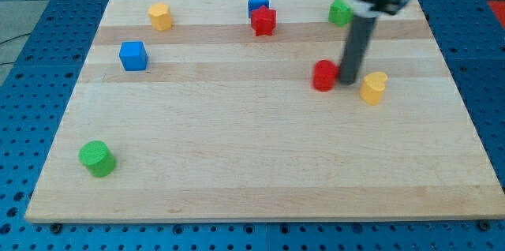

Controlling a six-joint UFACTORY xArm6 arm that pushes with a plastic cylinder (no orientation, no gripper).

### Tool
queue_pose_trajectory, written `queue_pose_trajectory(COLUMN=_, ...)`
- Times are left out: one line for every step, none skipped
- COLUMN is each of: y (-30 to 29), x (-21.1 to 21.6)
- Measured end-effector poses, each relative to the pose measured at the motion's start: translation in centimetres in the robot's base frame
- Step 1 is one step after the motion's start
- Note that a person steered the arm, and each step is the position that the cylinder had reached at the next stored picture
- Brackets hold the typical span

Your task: Move the red star to the bottom right of the board

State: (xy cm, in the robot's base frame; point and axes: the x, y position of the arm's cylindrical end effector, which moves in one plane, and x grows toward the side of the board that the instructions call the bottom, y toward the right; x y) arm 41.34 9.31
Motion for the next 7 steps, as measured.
queue_pose_trajectory(y=-4.7, x=-0.8)
queue_pose_trajectory(y=-6.9, x=-3.3)
queue_pose_trajectory(y=-11.6, x=-0.4)
queue_pose_trajectory(y=-13.9, x=6.0)
queue_pose_trajectory(y=-12.7, x=8.3)
queue_pose_trajectory(y=-8.7, x=8.8)
queue_pose_trajectory(y=-8.3, x=12.9)
